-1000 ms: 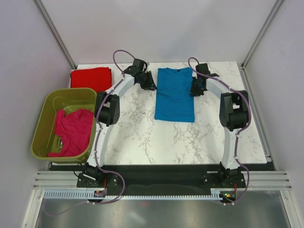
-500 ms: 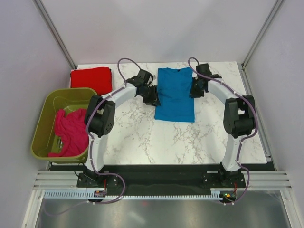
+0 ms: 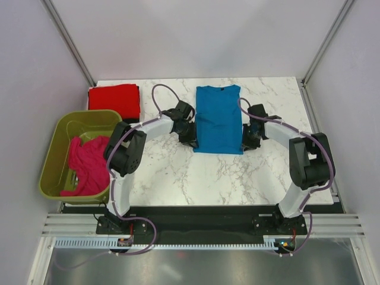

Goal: Fold and stack the t-shirts
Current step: Fold the tshirt

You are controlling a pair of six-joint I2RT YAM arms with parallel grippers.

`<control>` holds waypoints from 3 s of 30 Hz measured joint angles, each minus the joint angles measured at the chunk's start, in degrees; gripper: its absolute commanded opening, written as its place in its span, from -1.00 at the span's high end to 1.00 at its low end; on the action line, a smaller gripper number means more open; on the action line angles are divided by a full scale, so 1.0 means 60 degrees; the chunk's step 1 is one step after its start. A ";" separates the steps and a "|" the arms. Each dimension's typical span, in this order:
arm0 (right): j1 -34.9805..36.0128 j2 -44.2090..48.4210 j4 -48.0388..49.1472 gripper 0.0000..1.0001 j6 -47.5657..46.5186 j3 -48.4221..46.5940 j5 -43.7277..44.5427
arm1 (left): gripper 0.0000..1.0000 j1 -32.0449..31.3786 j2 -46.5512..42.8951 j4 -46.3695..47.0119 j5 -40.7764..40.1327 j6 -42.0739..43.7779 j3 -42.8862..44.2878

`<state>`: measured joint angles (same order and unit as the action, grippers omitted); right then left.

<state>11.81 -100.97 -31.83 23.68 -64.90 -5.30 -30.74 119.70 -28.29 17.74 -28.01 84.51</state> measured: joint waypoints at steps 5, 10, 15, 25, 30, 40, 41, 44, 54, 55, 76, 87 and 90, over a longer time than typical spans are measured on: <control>0.0073 0.0178 0.0372 0.61 -0.0029 0.0827 -0.0142 | 0.53 -0.0229 -0.0492 0.0109 -0.0219 -0.0015 -0.0696; 0.0091 0.0812 0.0732 0.88 -0.0084 0.1617 -0.0120 | 0.51 -0.0586 -0.1177 0.0200 -0.0597 -0.0288 -0.1617; 0.0197 0.1483 0.0721 0.87 -0.0091 0.2215 -0.0073 | 0.47 -0.0973 -0.1789 0.0076 -0.0947 -0.0765 -0.2237; 0.0310 0.1858 0.0922 0.86 -0.0091 0.2568 -0.0073 | 0.48 -0.0823 -0.1388 -0.0193 -0.1479 -0.0845 -0.0069; 0.0321 0.1858 0.0998 0.86 -0.0084 0.2634 -0.0066 | 0.48 -0.0554 -0.0259 -0.0120 -0.1479 -0.0747 0.1304; 0.0328 0.1858 0.1031 0.88 -0.0058 0.2637 -0.0040 | 0.48 0.0324 0.1774 -0.0470 -0.1690 -0.0437 0.3220; 0.0331 0.1858 0.1053 0.88 -0.0055 0.2656 -0.0036 | 0.47 0.0401 0.1836 -0.0510 -0.1690 -0.0408 0.3362; 0.0361 0.1858 0.1129 0.88 -0.0051 0.2743 0.0000 | 0.46 0.0627 0.1985 -0.0528 -0.1676 -0.0266 0.3843; 0.0390 0.1887 0.1184 0.86 0.0146 0.2772 0.0040 | 0.44 0.0761 0.1807 -0.0546 -0.1596 0.0015 0.3821; 0.0390 0.1902 0.1173 0.88 0.0168 0.2772 0.0040 | 0.44 0.0754 0.1676 -0.0627 -0.1592 0.0011 0.3563; 0.0579 0.2958 0.1785 1.00 0.0678 0.3971 -0.0095 | 0.34 -0.0532 -0.1945 0.0306 -0.0131 -0.0543 -0.2565; 0.0579 0.3235 0.2025 1.00 0.0882 0.4335 -0.0120 | 0.96 -0.0685 -0.1971 0.0816 0.0066 -0.0878 -0.3100; 0.0579 0.3271 0.2062 1.00 0.0933 0.4379 -0.0102 | 0.96 -0.0685 -0.2040 0.0947 0.0244 -0.0973 -0.3228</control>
<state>15.29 -81.34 -19.46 29.28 -38.63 -5.91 -34.85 107.46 -22.61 19.20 -33.85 65.14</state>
